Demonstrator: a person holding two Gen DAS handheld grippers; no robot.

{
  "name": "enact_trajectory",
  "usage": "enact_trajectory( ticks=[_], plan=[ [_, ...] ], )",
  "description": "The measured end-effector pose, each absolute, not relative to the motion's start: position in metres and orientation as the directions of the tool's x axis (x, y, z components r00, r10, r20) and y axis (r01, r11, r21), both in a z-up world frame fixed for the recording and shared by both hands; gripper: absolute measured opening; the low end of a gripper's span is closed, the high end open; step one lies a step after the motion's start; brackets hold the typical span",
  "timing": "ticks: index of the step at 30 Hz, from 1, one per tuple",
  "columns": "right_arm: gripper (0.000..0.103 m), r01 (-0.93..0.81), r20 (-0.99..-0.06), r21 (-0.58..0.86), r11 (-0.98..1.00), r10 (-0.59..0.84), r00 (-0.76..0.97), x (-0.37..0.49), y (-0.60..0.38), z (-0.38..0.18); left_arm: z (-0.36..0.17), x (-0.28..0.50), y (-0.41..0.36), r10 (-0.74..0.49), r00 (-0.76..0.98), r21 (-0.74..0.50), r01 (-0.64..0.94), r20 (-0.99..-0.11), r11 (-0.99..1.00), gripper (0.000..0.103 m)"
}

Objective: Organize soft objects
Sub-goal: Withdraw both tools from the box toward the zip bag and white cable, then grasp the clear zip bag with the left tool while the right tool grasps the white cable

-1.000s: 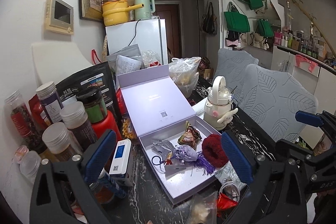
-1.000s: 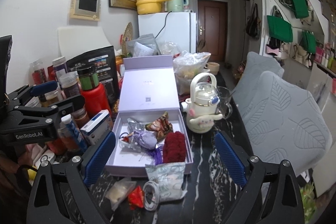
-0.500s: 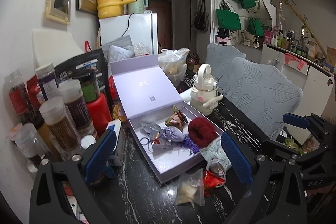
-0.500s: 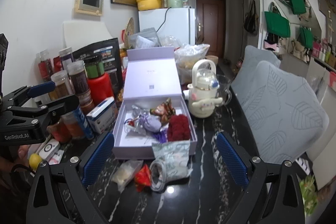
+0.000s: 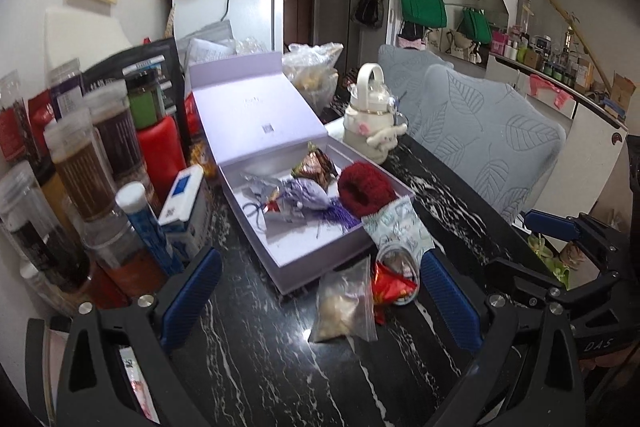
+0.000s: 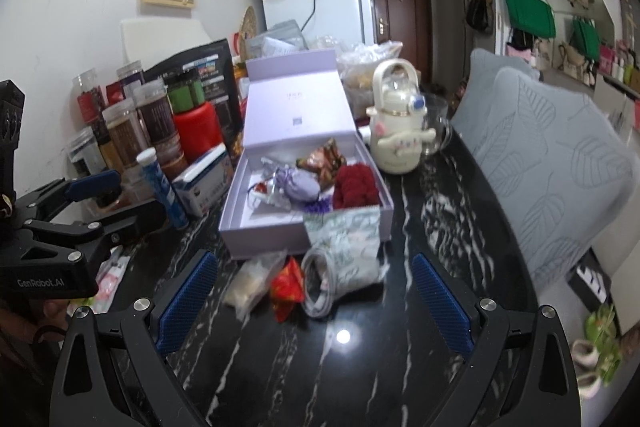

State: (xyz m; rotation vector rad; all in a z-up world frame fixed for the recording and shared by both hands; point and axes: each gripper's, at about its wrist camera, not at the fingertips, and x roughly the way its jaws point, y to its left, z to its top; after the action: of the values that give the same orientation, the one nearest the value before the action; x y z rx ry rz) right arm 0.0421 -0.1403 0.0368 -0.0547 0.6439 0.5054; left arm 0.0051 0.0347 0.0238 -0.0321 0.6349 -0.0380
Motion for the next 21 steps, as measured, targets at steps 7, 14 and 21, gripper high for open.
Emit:
enact_trajectory(
  ticks=[7, 14, 21],
  plan=[
    [0.099, -0.454, -0.625, 0.159, 0.877, 0.446, 0.641, 0.037, -0.147, 0.006, -0.010, 0.003, 0.033, -0.089, 0.752, -0.089, 0.041, -0.653, 0.995, 0.102],
    [0.099, -0.418, -0.662, 0.213, 0.883, 0.445, 0.603, 0.035, -0.157, -0.024, -0.039, 0.006, 0.029, -0.116, 0.707, -0.114, 0.050, -0.698, 0.992, 0.102],
    [0.099, -0.406, -0.699, 0.220, 0.887, 0.433, 0.569, 0.037, -0.157, -0.047, -0.062, 0.013, 0.032, -0.136, 0.668, -0.147, 0.040, -0.732, 0.988, 0.102]
  ],
)
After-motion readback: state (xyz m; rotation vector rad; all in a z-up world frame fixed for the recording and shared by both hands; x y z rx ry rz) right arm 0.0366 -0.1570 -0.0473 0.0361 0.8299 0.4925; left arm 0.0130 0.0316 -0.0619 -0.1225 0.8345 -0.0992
